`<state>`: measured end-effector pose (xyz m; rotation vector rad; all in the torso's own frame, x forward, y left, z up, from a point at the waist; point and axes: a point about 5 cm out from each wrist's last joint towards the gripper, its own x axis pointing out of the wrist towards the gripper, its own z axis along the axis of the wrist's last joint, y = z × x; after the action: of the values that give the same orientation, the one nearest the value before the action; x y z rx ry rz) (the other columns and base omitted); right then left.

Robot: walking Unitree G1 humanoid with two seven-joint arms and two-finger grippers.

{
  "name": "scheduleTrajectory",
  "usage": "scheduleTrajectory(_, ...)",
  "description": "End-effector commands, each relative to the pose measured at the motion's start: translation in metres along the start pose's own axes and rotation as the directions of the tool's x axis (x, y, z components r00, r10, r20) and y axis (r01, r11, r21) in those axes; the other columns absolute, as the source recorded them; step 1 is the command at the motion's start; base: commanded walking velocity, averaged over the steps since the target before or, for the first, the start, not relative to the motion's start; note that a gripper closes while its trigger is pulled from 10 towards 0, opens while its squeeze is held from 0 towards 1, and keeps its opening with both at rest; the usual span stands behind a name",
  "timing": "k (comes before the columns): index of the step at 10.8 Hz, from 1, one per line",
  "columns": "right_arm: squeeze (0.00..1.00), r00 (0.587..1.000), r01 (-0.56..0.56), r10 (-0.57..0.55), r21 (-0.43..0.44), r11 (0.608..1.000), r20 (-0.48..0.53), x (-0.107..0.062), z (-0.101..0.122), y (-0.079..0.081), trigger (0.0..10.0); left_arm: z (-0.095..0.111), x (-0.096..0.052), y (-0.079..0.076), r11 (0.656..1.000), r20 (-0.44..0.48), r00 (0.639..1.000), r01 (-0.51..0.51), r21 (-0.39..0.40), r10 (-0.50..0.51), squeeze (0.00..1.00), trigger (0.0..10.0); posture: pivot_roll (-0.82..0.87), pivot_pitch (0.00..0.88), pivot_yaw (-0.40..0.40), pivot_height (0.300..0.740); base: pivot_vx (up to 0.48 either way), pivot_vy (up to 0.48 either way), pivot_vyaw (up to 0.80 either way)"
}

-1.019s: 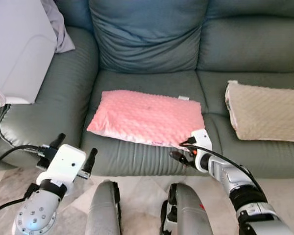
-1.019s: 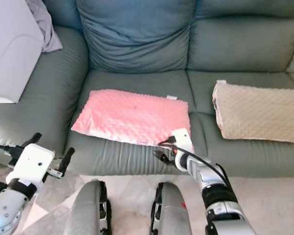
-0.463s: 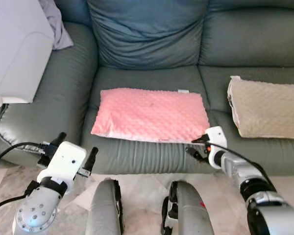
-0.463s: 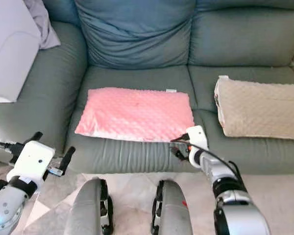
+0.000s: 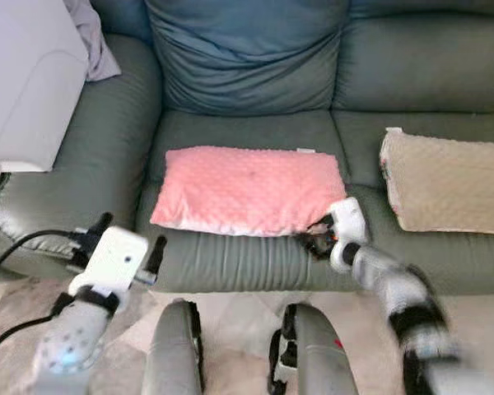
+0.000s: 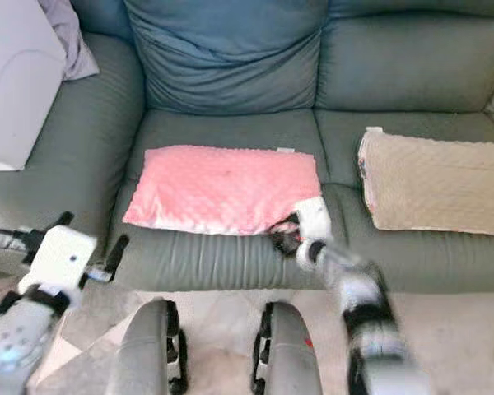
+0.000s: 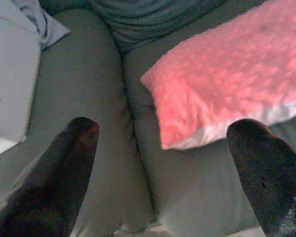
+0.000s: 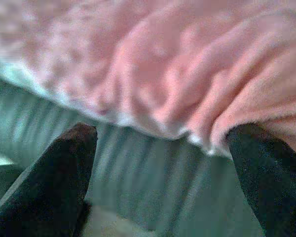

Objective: Move the pillow to the sofa

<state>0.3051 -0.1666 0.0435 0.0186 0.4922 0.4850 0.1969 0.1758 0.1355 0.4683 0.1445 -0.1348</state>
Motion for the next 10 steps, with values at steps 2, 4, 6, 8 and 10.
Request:
scheduleTrajectory(2, 1.00, 0.996, -0.092, 0.092, 0.028, 0.995, -0.007, -0.010, -0.011, 0.031, 10.0, -0.002, 0.010, -0.006, 1.000, 0.011, 1.000, -0.011, -0.012, 0.011, 0.00, 10.0, 0.06, 0.115, -0.027, 0.656, 0.000, 0.000, 0.00)
scheduleTrajectory(4, 1.00, 0.991, -0.130, 0.132, 0.056, 0.990, -0.026, -0.025, -0.020, 0.048, 10.0, 0.000, 0.022, -0.009, 0.999, 0.040, 0.999, -0.023, -0.029, 0.024, 0.00, 10.0, 0.04, 0.054, -0.034, 0.656, 0.000, 0.000, 0.00)
scheduleTrajectory(6, 1.00, 0.994, -0.105, 0.106, 0.062, 0.993, -0.015, -0.038, -0.031, 0.058, 10.0, 0.001, 0.031, -0.009, 0.998, 0.062, 0.997, -0.043, -0.043, 0.046, 0.00, 10.0, 0.03, 0.011, -0.036, 0.656, 0.000, 0.000, 0.00)
scheduleTrajectory(8, 1.00, 0.984, 0.001, 0.015, -0.089, 0.996, 0.177, -0.049, -0.009, 0.061, 10.0, 0.001, 0.039, -0.011, 0.994, 0.116, 0.991, -0.062, -0.087, 0.072, 0.00, 10.0, 0.02, 0.000, -0.035, 0.656, 0.000, 0.000, 0.00)
scheduleTrajectory(10, 0.94, 0.929, 0.202, -0.162, -0.089, 0.975, 0.333, -0.058, 0.005, 0.054, 10.0, -0.005, 0.040, -0.020, 0.987, 0.155, 0.985, -0.053, -0.150, 0.077, 0.00, 10.0, 0.01, 0.000, -0.033, 0.656, 0.000, 0.000, 0.00)
